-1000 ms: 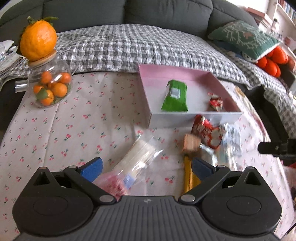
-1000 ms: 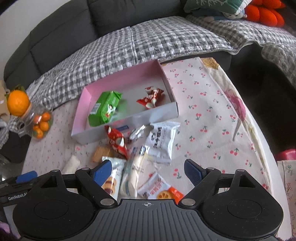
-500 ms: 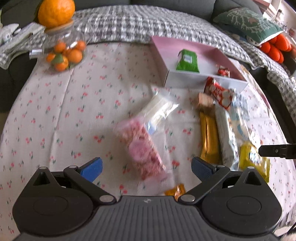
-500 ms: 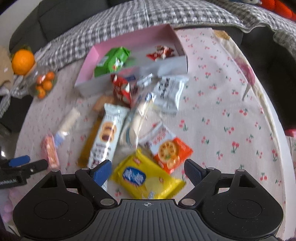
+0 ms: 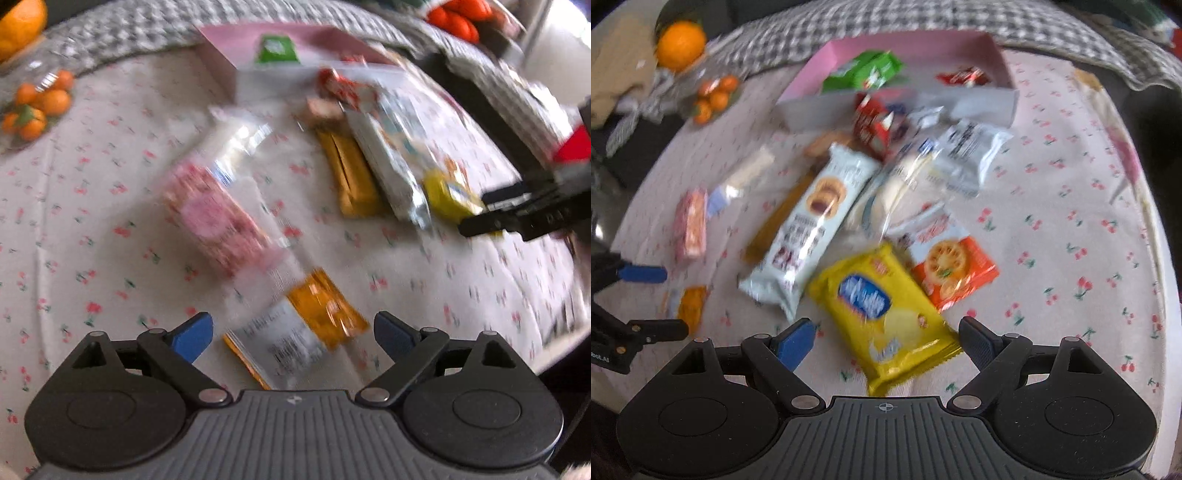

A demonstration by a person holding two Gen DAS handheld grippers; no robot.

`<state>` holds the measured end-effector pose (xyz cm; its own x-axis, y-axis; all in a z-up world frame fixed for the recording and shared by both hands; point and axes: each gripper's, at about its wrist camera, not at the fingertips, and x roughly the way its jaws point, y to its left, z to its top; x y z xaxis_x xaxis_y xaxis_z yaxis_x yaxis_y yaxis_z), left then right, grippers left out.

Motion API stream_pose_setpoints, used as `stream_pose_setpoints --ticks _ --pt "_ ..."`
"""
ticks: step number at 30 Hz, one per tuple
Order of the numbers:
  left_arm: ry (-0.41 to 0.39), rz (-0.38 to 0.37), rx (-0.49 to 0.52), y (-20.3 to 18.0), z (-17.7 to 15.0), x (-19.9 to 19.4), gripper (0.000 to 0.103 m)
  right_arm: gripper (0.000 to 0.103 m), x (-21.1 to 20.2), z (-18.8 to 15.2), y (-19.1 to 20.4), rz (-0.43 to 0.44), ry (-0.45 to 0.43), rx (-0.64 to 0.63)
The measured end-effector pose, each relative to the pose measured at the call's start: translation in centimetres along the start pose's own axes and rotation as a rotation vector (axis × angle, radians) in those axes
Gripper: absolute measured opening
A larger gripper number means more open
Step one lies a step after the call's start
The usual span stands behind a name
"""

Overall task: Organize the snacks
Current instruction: 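Withdraw both tools from the box back over the snacks, then grasp orange-white biscuit pack with left tool while right tool grasps yellow chip bag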

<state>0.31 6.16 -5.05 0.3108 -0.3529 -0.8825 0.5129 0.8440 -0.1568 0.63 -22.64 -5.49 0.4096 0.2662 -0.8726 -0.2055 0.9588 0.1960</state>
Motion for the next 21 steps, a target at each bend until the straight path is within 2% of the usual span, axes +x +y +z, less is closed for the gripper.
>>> stream_pose_setpoints --ticks 2,8,13,17,21 --pt "0.002 -0.007 0.015 -0.3 -0.3 0.0 0.092 0.088 0.1 -0.4 0.5 0.022 0.022 -0.018" --pt "0.036 -0.153 0.062 -1.5 -0.7 -0.6 0.087 0.087 -0.7 -0.8 1.0 0.105 0.059 -0.024" --pt "-0.007 -0.062 0.115 -2.1 -0.4 -0.3 0.087 0.087 -0.6 -0.4 0.6 0.029 0.028 -0.01" --pt "-0.02 -0.02 0.099 -1.9 -0.1 0.3 0.079 0.087 -0.1 -0.3 0.4 0.034 0.005 0.016" --pt "-0.046 0.024 0.165 -2.7 -0.3 0.5 0.065 0.086 0.5 -0.1 0.6 0.007 -0.027 0.011"
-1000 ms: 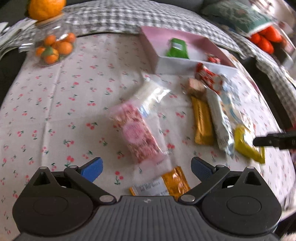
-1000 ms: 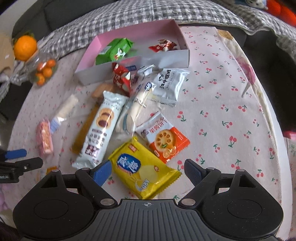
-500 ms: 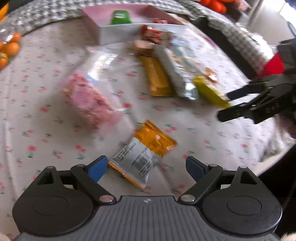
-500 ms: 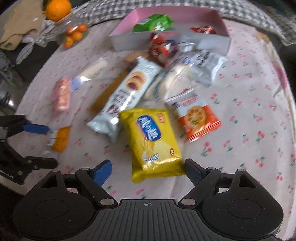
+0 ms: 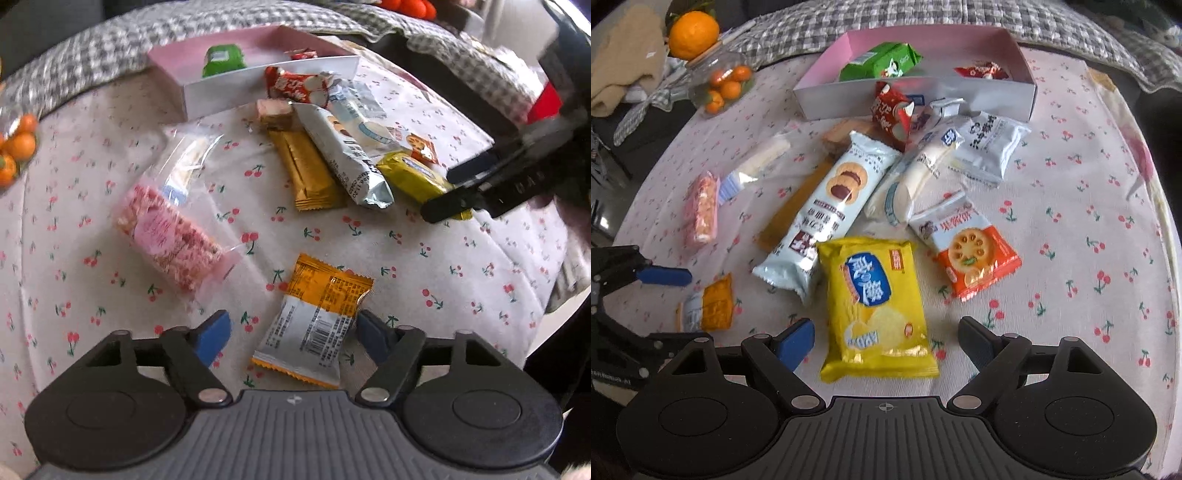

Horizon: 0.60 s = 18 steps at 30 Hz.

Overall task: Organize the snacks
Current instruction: 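Grasp orange-white biscuit pack with left tool while right tool grasps yellow chip bag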

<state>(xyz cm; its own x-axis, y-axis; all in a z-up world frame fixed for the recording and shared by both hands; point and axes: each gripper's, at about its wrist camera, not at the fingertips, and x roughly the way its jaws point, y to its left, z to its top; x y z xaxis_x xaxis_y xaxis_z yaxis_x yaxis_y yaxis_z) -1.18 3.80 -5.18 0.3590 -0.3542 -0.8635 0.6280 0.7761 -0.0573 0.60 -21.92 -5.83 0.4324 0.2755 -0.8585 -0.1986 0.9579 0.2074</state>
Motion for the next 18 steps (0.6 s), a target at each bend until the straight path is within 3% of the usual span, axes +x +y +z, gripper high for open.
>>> stream_pose_setpoints --ticks 4,6,9,14,18 --pt "-0.018 0.023 0.048 -0.8 -0.1 0.1 0.053 0.083 0.3 0.0 0.2 -0.036 -0.028 -0.014" --pt "-0.023 0.027 0.069 -1.0 -0.2 0.0 0.041 0.077 0.3 -0.1 0.6 -0.053 -0.039 -0.031" --pt "-0.024 0.038 0.084 -1.3 -0.2 -0.2 0.038 0.056 0.2 -0.2 1.3 -0.081 -0.056 -0.071" --pt "-0.03 0.046 0.053 -1.2 -0.1 -0.3 0.036 0.052 -0.1 -0.1 1.4 -0.073 -0.058 -0.049" --pt "-0.029 -0.002 -0.029 -0.5 0.1 -0.6 0.036 0.052 -0.9 0.0 1.0 -0.043 -0.071 -0.01"
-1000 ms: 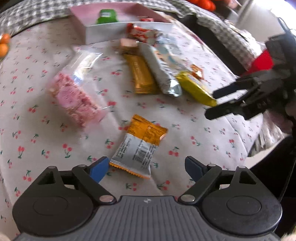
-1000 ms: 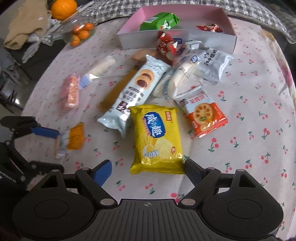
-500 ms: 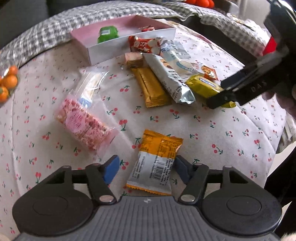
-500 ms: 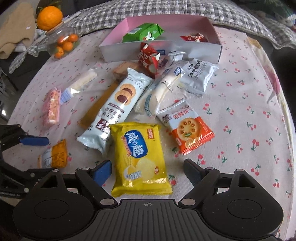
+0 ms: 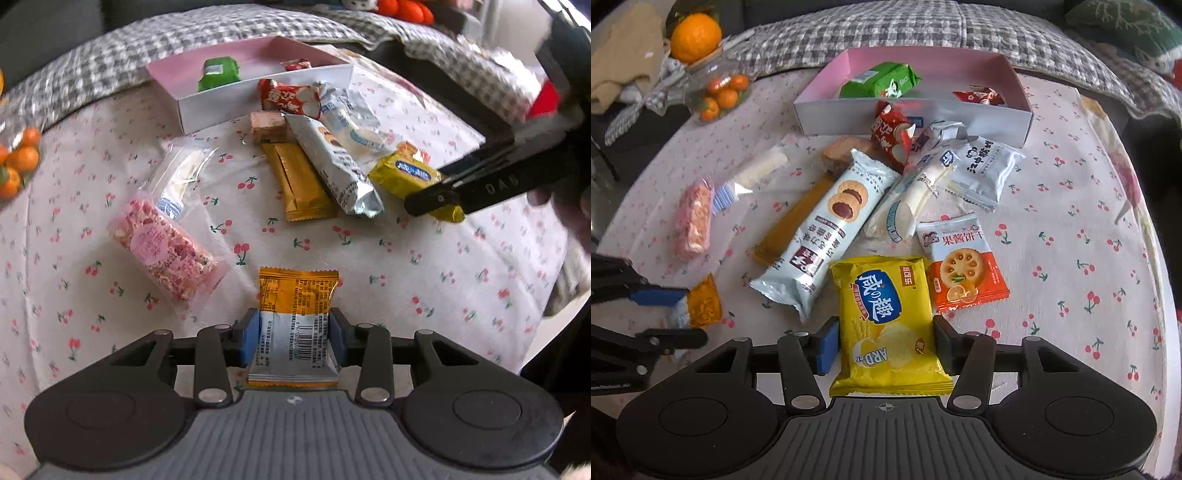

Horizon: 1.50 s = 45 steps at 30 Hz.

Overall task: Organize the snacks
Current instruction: 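Grasp orange-white biscuit pack with left tool while right tool grasps yellow chip bag, then carry both packs to the box and release them inside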

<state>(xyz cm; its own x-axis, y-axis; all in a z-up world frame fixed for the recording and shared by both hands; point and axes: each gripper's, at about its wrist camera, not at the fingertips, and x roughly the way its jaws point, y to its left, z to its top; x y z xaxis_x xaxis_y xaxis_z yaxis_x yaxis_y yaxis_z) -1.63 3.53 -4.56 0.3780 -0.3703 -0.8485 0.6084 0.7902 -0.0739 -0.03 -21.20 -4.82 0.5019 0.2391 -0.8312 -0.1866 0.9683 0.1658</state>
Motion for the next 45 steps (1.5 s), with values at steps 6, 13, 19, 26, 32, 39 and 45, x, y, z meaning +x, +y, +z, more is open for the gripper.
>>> stream_pose_setpoints --ticks 6,13,19,26,32,39,45 --pt "-0.025 -0.039 -0.07 0.4 0.8 -0.8 0.036 0.052 -1.5 0.6 -0.5 0.045 -0.025 0.056" --pt "-0.055 -0.035 -0.104 0.5 2.0 -1.2 0.036 0.052 -3.0 1.8 -0.7 0.102 -0.063 0.095" --pt "-0.098 -0.04 -0.13 0.8 3.5 -1.8 0.036 0.052 -3.7 2.9 -1.2 0.113 -0.094 0.129" --pt "-0.138 -0.039 -0.172 1.3 5.0 -1.5 0.036 0.052 -3.4 4.1 -2.2 0.108 -0.121 0.185" --pt "-0.173 -0.041 -0.213 2.0 6.7 -0.9 0.036 0.052 -2.5 5.6 -3.3 0.114 -0.136 0.245" --pt "-0.202 -0.037 -0.258 3.3 8.9 -0.2 0.036 0.052 -1.3 8.5 -4.9 0.124 -0.161 0.328" --pt "-0.23 0.015 -0.27 5.0 11.9 0.5 0.036 0.052 0.2 11.0 -6.1 0.149 -0.179 0.371"
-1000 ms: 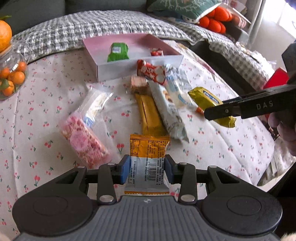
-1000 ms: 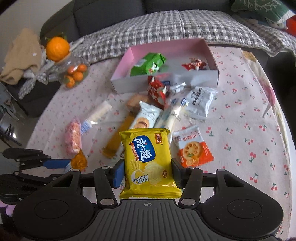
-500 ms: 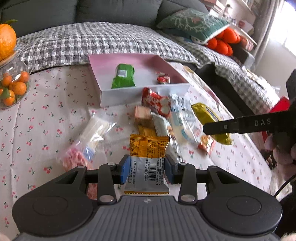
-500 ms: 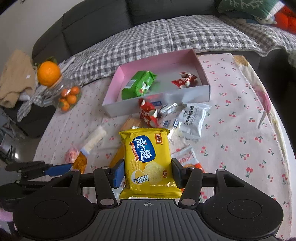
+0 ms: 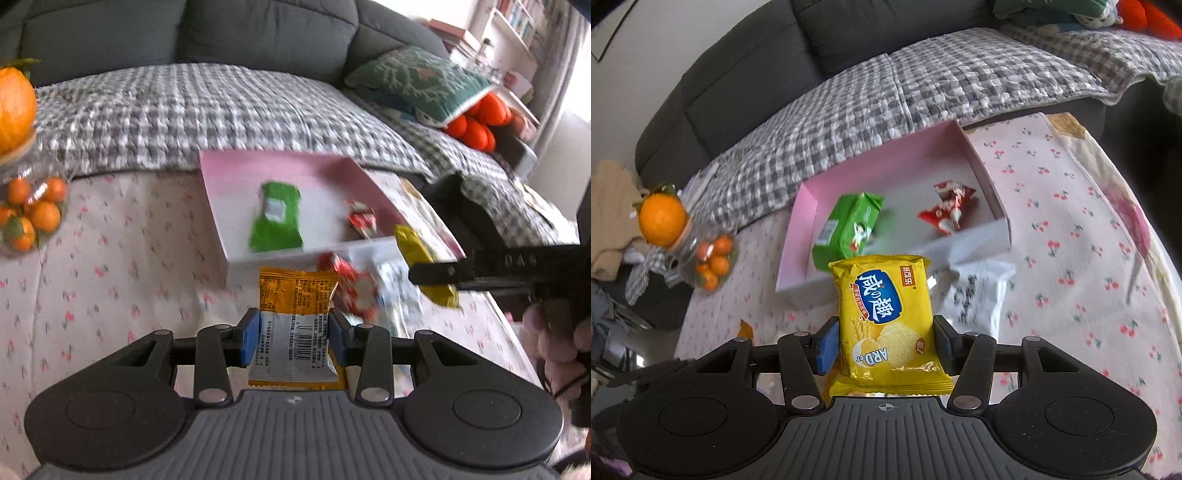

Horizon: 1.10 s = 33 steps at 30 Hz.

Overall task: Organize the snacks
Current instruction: 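Carry both packs to the box and release them inside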

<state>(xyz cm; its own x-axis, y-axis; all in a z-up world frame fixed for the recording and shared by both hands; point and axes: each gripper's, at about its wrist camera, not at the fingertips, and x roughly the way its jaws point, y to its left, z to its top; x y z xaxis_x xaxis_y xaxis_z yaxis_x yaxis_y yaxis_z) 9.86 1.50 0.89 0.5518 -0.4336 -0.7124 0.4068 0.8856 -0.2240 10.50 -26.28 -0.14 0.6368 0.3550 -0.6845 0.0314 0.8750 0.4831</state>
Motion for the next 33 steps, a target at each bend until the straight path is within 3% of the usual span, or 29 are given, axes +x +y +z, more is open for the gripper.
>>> stream_pose_setpoints --ticks 14,24,33 --pt "-0.047 0.099 0.026 1.4 6.2 6.3 0.036 0.052 4.7 3.7 -0.8 0.085 -0.085 0.128" --pt "-0.056 0.163 0.045 2.3 8.5 9.6 0.036 0.052 7.6 4.4 -1.0 0.006 -0.122 0.127" --pt "-0.044 0.211 0.115 1.6 8.7 12.0 0.036 0.053 8.0 4.6 -0.9 -0.003 -0.142 0.107"
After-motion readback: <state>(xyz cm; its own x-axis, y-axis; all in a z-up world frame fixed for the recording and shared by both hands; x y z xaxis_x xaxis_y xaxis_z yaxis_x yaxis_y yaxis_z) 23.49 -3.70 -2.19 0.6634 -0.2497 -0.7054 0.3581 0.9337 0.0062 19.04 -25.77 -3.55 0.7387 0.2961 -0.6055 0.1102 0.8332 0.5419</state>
